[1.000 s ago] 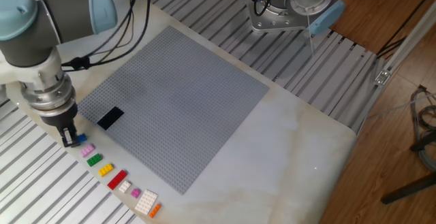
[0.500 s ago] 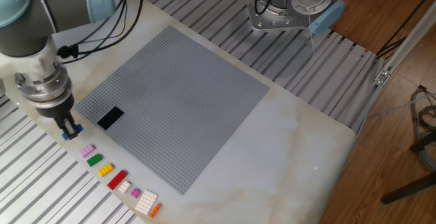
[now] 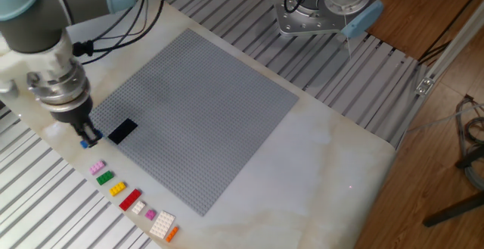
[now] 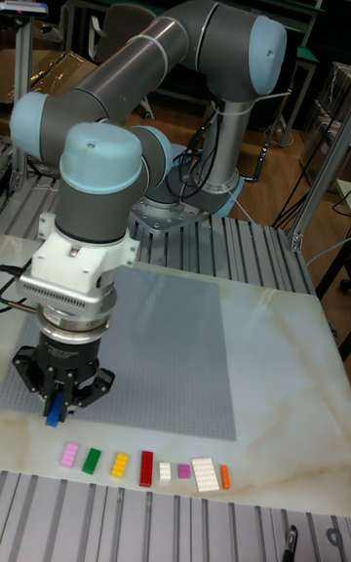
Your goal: Stack small Lego blocks one on top of the other
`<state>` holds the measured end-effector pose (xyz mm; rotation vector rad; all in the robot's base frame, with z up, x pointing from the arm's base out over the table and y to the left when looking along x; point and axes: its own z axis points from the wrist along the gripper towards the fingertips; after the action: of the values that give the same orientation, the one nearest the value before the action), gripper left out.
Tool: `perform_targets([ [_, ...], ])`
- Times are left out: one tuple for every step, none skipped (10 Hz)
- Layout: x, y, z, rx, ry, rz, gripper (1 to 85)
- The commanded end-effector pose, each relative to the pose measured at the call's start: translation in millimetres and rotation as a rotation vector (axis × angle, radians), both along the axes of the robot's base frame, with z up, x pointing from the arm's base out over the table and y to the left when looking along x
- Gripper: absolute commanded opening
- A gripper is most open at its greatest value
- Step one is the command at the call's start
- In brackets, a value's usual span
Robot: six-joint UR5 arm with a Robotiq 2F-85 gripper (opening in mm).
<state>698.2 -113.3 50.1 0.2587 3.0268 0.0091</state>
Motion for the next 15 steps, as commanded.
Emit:
perform_targets([
  [-21.5,6.4,-10.3,0.011,-0.003,0.063,1.0],
  [-26.7,1.1,-14.9,0.000,-0.001,0.092,1.0],
  [-28.5,0.2,-19.0,0.000,-0.012,0.103,1.0],
  [-30.2,2.8,-21.9,0.003,-0.021,0.100,1.0],
  [-32.4,4.2,-23.5,0.008,-0.023,0.109,1.0],
  [-37.3,6.4,-26.4,0.018,-0.019,0.119,1.0],
  [-43.3,9.2,-29.8,0.032,-0.012,0.132,1.0],
  [-46.7,8.1,-31.9,0.033,-0.008,0.141,1.0],
  [-48.8,9.0,-33.2,0.033,-0.005,0.141,1.0],
  [-50.7,6.0,-34.7,0.018,0.002,0.149,1.0],
  [-51.4,3.4,-35.5,0.008,0.006,0.153,1.0],
  [-51.3,4.1,-36.2,0.011,0.006,0.153,1.0],
  [-50.3,3.8,-38.5,0.012,0.003,0.156,1.0],
  [-50.3,3.2,-39.4,0.011,0.003,0.156,1.0],
  [-50.2,2.1,-39.6,0.008,0.003,0.156,1.0],
])
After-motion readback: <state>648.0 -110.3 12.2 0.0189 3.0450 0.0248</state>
